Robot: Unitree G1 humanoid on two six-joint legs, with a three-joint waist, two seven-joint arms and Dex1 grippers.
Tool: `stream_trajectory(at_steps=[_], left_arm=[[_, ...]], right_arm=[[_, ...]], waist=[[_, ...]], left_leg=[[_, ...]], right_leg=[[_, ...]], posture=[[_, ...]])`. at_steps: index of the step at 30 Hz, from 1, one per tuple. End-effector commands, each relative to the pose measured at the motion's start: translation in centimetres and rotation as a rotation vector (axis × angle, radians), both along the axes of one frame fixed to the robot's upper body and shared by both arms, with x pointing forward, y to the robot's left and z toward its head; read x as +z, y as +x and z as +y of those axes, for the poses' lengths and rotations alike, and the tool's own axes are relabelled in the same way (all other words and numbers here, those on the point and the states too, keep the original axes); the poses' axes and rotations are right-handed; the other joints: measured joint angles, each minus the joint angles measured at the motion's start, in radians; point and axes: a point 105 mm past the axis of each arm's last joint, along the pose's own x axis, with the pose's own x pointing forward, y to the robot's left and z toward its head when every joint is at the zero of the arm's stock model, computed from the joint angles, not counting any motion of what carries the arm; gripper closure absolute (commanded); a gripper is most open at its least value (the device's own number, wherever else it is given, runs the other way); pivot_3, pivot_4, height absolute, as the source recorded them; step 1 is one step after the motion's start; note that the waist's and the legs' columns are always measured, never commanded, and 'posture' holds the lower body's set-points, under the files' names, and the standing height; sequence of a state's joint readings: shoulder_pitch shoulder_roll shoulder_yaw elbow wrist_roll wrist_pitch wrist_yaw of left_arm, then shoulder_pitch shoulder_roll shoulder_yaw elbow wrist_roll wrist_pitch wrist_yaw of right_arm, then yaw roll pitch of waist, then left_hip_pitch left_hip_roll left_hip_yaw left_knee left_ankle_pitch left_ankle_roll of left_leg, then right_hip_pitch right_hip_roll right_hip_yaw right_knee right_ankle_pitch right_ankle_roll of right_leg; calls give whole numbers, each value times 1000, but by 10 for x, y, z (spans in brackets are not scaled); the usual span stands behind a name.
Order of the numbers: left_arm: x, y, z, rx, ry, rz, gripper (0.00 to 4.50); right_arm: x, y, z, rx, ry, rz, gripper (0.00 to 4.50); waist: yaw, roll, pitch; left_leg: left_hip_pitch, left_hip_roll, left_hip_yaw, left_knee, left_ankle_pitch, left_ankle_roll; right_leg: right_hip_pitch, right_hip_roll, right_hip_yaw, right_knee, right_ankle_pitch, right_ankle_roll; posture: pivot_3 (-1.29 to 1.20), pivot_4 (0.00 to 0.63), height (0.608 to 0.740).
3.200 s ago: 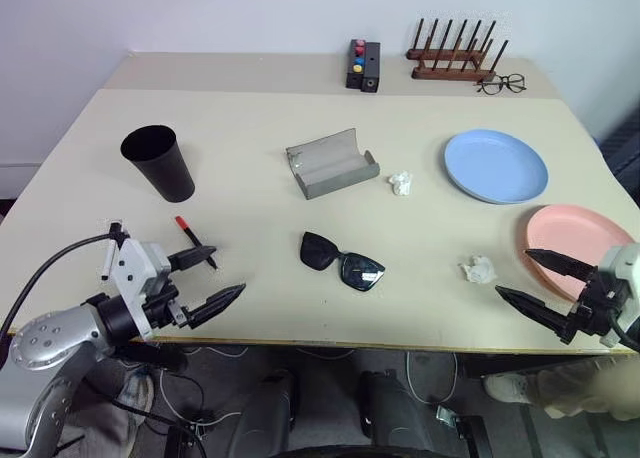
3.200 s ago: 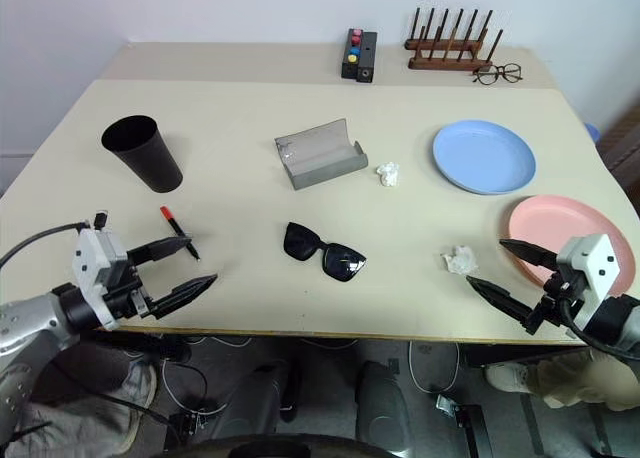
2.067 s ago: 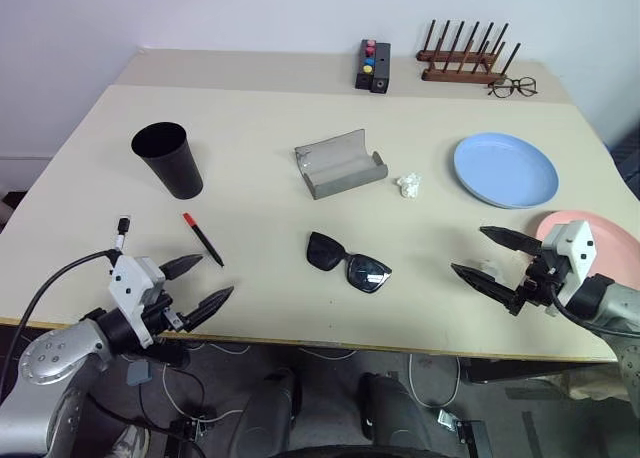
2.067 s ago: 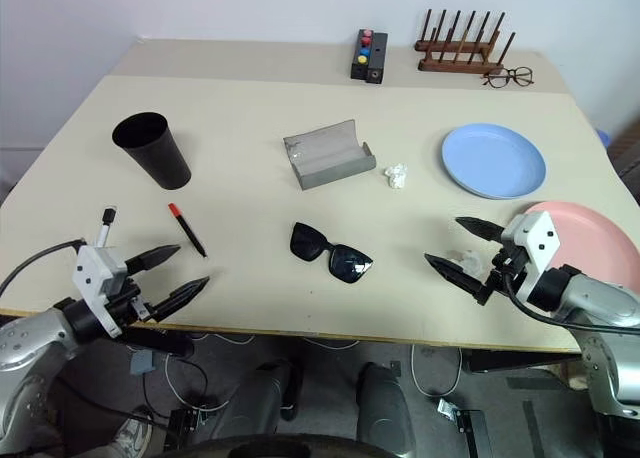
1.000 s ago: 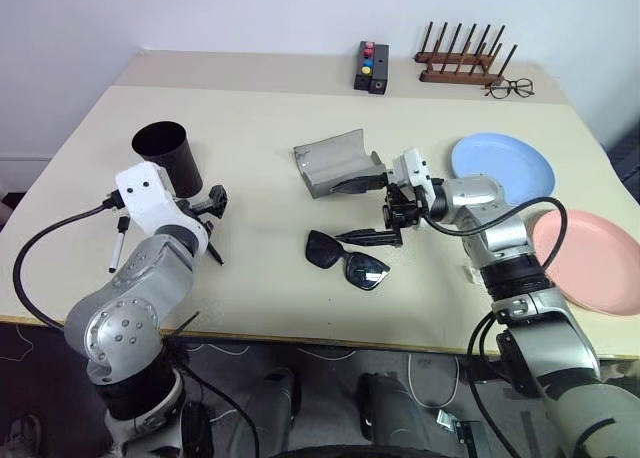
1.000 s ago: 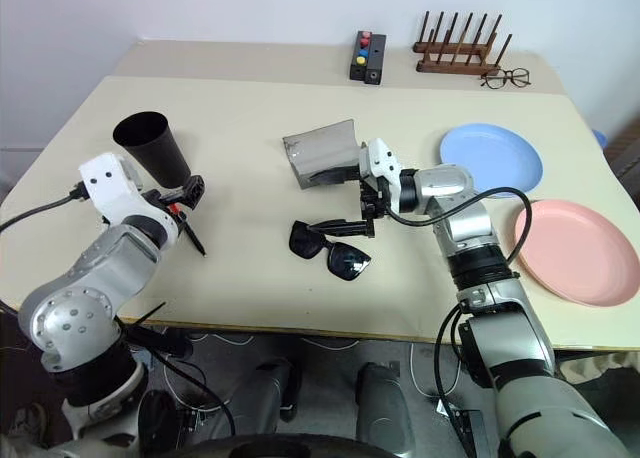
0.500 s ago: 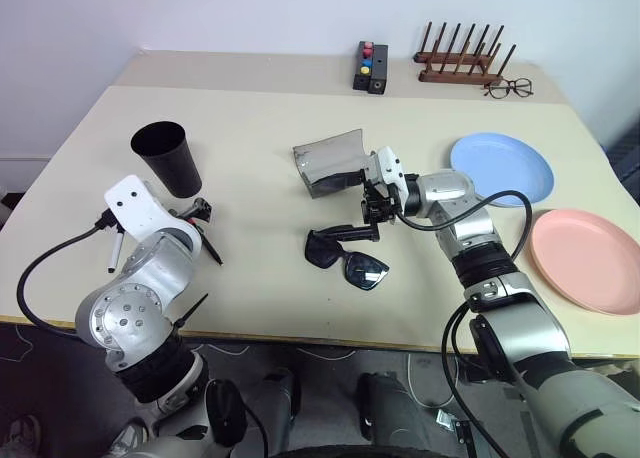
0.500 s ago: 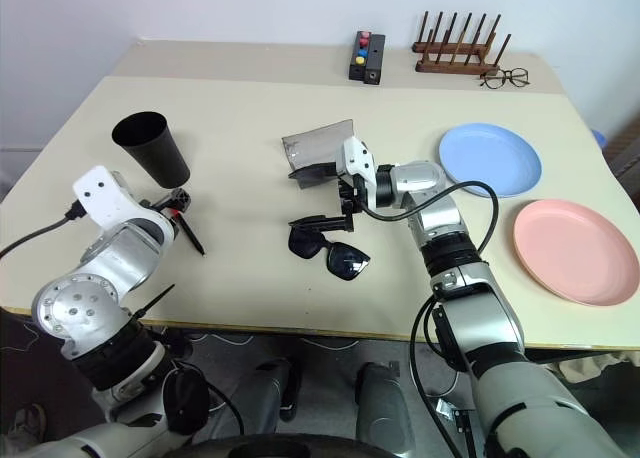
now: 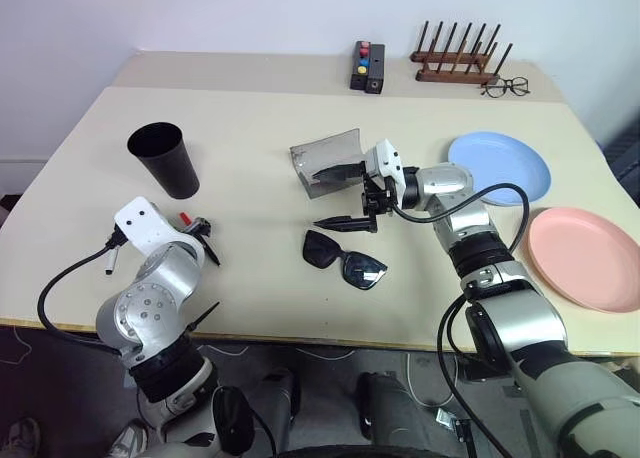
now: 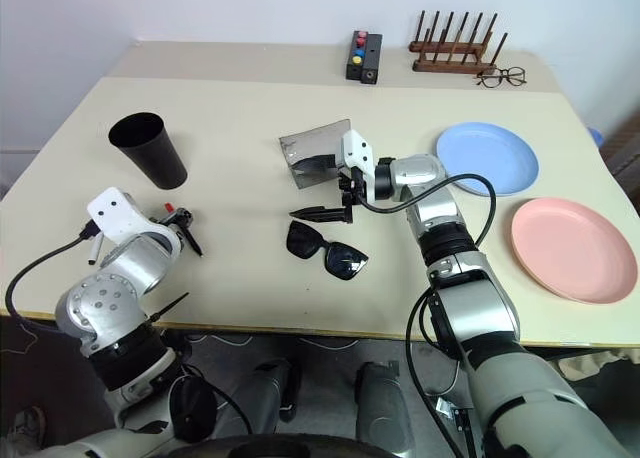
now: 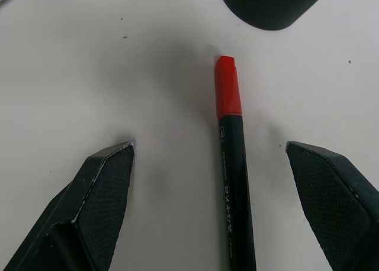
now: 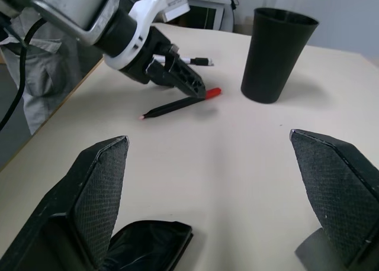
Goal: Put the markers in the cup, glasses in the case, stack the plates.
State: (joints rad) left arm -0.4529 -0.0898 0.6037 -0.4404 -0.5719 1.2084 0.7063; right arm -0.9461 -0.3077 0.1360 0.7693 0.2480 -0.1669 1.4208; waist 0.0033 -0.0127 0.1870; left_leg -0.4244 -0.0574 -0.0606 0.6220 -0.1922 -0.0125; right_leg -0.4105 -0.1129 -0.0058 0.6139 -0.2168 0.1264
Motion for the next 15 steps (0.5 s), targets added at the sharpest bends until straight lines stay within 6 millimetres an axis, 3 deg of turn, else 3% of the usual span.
stream_trajectory(at_steps=[1, 15], left_arm=[[-5, -1, 7, 64, 17, 52, 294], [8, -3, 7, 100, 47, 100, 294]], right_arm=[[16, 1, 2, 11, 33, -51, 0], [4, 9, -7, -18, -69, -82, 0]], waist=[[0, 0, 0], [-18, 0, 0]], left_leg=[[0, 0, 0, 0, 0, 0], [0, 0, 0, -1, 0, 0]], right_leg=[[0, 0, 0, 0, 0, 0], [-1, 0, 0, 0, 0, 0]], posture=[[0, 150, 740], [0, 150, 740]])
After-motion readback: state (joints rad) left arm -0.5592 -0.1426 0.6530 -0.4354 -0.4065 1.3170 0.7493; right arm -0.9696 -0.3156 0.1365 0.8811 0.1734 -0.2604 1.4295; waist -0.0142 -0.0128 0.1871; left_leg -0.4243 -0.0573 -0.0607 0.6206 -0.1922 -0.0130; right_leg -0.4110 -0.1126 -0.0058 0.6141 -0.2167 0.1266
